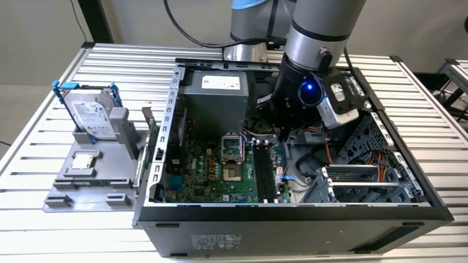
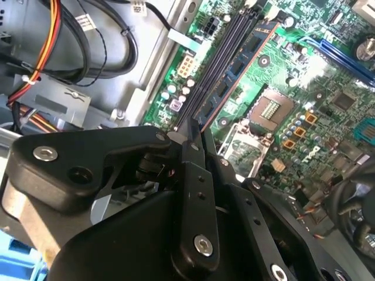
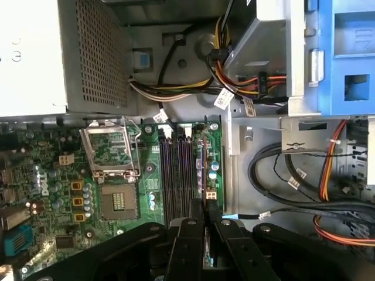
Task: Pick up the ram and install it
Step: 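Insert the ram into the slot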
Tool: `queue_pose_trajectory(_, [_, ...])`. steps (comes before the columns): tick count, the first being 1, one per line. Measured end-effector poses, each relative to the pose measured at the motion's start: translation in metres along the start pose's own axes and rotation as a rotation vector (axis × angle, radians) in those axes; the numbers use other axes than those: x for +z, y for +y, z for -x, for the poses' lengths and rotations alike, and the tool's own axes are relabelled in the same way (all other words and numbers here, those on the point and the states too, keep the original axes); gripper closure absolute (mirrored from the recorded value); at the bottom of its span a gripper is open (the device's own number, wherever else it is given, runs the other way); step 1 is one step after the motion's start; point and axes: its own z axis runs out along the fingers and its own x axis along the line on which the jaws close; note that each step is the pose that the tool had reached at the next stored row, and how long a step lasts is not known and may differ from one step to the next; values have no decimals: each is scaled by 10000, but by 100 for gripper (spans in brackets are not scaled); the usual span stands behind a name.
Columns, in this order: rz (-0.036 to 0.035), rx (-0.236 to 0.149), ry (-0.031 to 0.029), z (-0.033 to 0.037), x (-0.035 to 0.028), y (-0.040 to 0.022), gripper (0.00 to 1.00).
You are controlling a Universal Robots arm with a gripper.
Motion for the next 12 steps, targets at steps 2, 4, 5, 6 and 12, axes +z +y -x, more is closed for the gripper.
queue_pose_trajectory(2, [-3, -27, 3, 0, 32, 0, 100])
queue_pose_trajectory(4, [-5, -86, 4, 0, 64, -1, 100])
queue_pose_trajectory(5, [-5, -116, 6, 0, 78, -3, 100])
queue_pose_trajectory(6, [-5, -146, 7, 0, 93, -5, 100])
queue_pose_trajectory(12, [-8, -336, 9, 1, 195, -8, 100])
